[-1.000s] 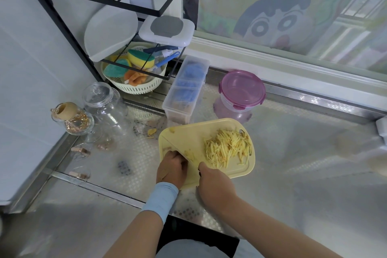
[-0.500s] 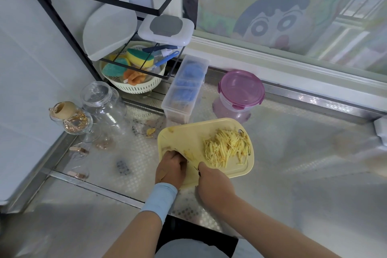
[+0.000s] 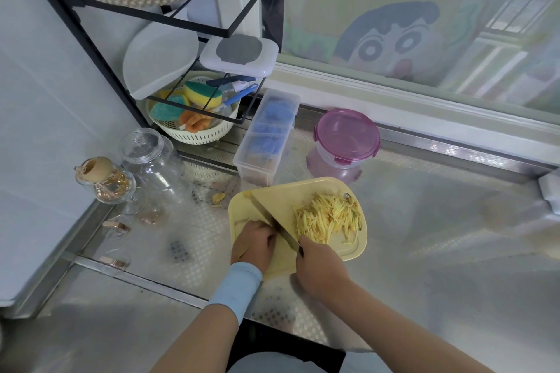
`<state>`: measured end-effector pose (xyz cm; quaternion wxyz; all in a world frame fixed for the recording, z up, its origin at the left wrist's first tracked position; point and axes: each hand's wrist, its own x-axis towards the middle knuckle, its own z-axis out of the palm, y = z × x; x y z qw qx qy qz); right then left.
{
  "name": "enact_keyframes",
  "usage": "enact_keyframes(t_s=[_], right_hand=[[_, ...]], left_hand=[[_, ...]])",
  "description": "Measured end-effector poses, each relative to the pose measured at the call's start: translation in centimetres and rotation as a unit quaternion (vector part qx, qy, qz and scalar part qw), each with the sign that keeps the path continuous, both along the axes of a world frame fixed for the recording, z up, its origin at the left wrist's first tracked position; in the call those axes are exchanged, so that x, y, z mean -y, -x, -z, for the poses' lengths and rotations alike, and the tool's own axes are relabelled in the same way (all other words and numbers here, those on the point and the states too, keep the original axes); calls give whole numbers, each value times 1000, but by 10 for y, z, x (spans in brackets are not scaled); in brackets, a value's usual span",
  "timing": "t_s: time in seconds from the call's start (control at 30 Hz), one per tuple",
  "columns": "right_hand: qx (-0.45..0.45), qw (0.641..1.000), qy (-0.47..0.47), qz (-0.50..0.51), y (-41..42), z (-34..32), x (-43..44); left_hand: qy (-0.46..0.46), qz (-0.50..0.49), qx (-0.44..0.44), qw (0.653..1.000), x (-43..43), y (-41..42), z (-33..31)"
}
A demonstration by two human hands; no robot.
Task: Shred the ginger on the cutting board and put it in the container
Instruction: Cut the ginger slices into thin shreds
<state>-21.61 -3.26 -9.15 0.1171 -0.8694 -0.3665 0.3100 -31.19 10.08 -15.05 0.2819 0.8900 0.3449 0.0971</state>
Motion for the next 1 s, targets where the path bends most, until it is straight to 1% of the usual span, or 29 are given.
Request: enact_keyframes(t_s=[0.07, 0.1, 0.13, 0.2, 0.27, 0.33, 0.43, 0.53, 0.6, 0.67, 0.87, 1.0], right_hand=[[3, 1000, -8, 20, -6, -2, 5], [5, 999, -11, 31, -8, -2, 7], [5, 999, -15, 42, -10, -3, 7], [-4, 998, -21, 58, -9, -4, 6], [-19, 998, -22, 60, -3, -5, 2], [-40, 997, -25, 54, 6, -5, -5], [-70, 995, -23, 60, 14, -2, -11], [-82, 990, -20, 111, 8, -2, -9], [-78, 988, -24, 132, 0, -1, -7], [-67, 987, -23, 142, -7, -2, -7], [-50, 993, -22, 102, -4, 1, -11], [-28, 995, -22, 91, -2, 4, -11]], left_hand=[[8, 60, -21, 998, -3, -12, -3], [11, 69, -26, 997, -4, -16, -6], [17, 56, -20, 998, -7, -17, -9], [44, -29, 9, 999, -14, -10, -17], [55, -118, 30, 991, -21, 8, -22], [48, -138, 30, 989, -25, 28, -21], [51, -89, 5, 995, -22, 53, -16], [42, 7, -44, 998, -18, 65, -13], [28, 64, -78, 995, -15, 67, -14], [20, 95, -92, 991, -16, 67, -15], [17, 102, -84, 991, -25, 55, -15], [-1, 71, -83, 994, -29, 37, -18]])
